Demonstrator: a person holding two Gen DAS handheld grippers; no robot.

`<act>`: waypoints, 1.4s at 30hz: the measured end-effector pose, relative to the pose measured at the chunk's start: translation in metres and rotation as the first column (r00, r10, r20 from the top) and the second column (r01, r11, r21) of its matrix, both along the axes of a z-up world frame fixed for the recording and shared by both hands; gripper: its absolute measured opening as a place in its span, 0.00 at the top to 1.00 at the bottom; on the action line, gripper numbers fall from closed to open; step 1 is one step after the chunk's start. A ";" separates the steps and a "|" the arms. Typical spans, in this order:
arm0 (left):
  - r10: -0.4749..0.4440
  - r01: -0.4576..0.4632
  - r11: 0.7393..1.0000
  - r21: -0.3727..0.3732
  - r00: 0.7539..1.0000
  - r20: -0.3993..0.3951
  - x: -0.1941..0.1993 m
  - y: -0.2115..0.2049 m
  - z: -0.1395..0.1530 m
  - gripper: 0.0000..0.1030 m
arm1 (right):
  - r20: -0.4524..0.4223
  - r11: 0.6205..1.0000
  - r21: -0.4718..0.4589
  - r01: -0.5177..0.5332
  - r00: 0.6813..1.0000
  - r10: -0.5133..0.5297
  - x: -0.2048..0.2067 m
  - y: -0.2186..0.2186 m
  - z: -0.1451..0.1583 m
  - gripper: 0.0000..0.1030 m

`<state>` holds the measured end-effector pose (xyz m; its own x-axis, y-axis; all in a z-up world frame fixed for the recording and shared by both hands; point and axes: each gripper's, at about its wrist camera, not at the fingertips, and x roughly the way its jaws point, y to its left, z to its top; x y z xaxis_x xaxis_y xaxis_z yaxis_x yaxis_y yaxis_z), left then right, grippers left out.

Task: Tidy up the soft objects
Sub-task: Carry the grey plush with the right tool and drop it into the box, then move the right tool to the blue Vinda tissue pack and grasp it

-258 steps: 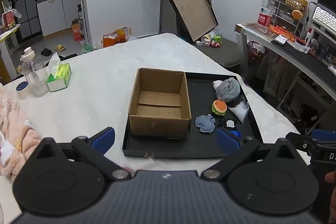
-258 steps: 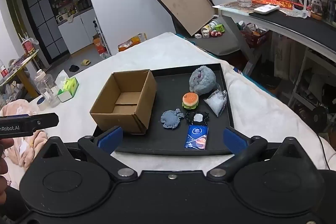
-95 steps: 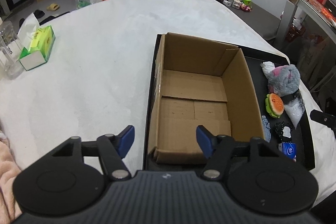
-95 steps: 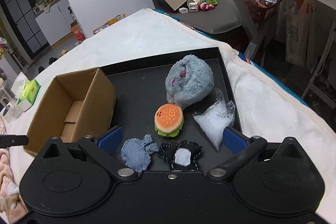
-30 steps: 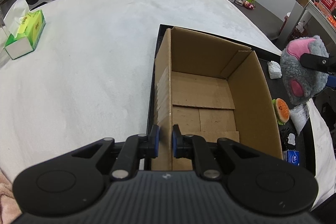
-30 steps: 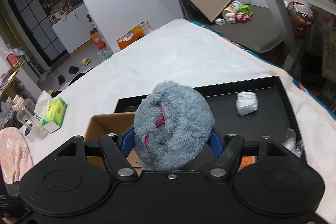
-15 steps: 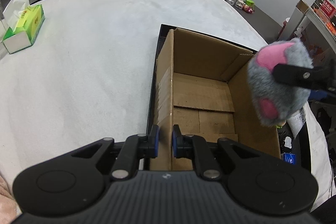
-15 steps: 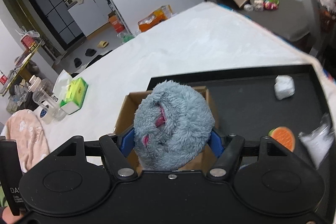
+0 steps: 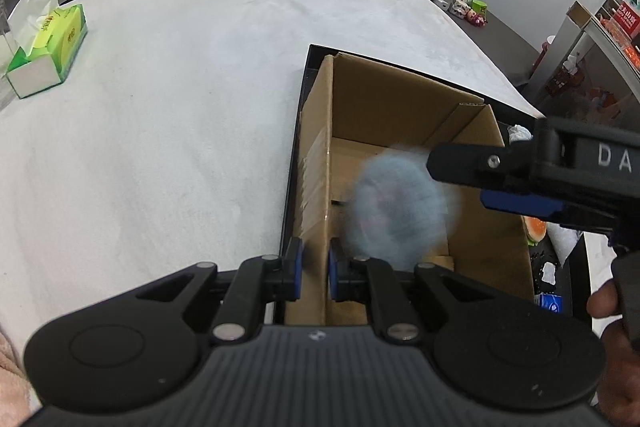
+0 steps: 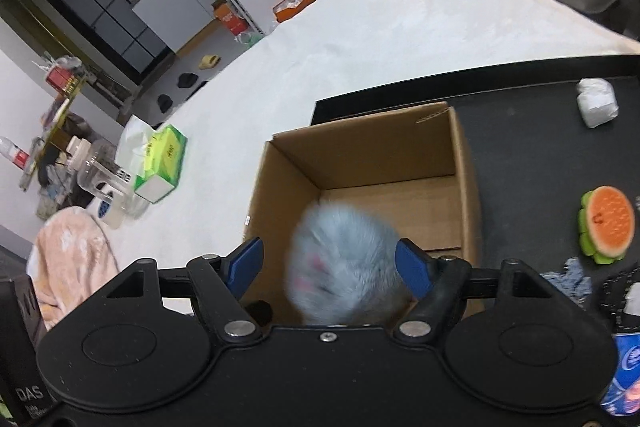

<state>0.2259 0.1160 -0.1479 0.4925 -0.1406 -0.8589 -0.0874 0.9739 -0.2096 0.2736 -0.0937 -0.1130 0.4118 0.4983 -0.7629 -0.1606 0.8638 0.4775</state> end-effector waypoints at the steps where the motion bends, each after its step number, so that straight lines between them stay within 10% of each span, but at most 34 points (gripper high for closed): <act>1: -0.001 0.001 1.000 0.002 1.000 -0.004 0.001 -0.001 0.000 0.89 | -0.015 1.000 0.013 -0.002 1.000 0.002 0.001 -0.002 -0.002 0.29; 10: -0.021 0.021 0.998 0.066 1.000 0.011 0.003 -0.010 0.008 0.84 | -0.016 0.999 0.038 0.029 0.999 -0.028 -0.004 -0.028 0.011 0.28; 21: -0.044 0.036 0.987 0.156 0.998 0.049 0.006 -0.030 0.032 0.47 | 0.064 0.997 0.003 0.071 0.995 -0.071 -0.020 -0.072 0.030 0.18; 42: -0.147 0.133 0.958 0.253 0.989 0.034 0.007 -0.060 0.052 0.35 | 0.006 0.978 -0.138 0.157 0.987 -0.158 -0.044 -0.165 -0.012 0.15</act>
<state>0.2328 0.0562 -0.0964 0.5277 0.0038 -0.8494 0.0580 0.9975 0.0405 0.2298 -0.2583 -0.1255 0.4725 0.3177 -0.8221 -0.0153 0.9356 0.3528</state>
